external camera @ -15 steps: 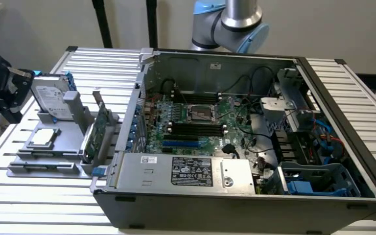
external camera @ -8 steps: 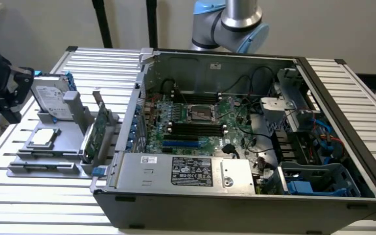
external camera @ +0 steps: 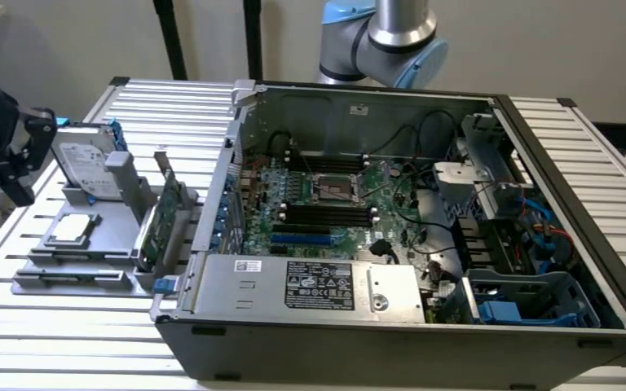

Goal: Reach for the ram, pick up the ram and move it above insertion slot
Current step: 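Pick up the ram and move it above insertion slot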

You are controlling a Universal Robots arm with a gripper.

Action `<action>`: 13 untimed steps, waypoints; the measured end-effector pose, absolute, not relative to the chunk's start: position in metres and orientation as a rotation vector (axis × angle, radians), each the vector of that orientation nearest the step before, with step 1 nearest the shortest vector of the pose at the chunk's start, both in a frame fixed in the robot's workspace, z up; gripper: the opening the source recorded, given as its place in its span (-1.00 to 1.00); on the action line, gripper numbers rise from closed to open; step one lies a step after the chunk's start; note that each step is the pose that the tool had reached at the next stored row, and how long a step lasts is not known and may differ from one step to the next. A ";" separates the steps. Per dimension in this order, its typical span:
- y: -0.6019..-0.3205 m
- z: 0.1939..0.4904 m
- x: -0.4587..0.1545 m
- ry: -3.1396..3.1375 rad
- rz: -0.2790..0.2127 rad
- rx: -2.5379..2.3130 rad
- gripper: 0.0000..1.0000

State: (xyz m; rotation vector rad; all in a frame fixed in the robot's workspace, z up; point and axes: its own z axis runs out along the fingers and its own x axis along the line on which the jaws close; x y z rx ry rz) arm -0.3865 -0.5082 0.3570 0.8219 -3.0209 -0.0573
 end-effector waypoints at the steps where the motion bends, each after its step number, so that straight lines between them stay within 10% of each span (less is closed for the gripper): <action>1: -0.508 0.357 -0.386 -3.013 -0.057 0.849 -0.79; 13: -0.508 0.356 -0.386 -2.899 -0.055 1.172 -0.79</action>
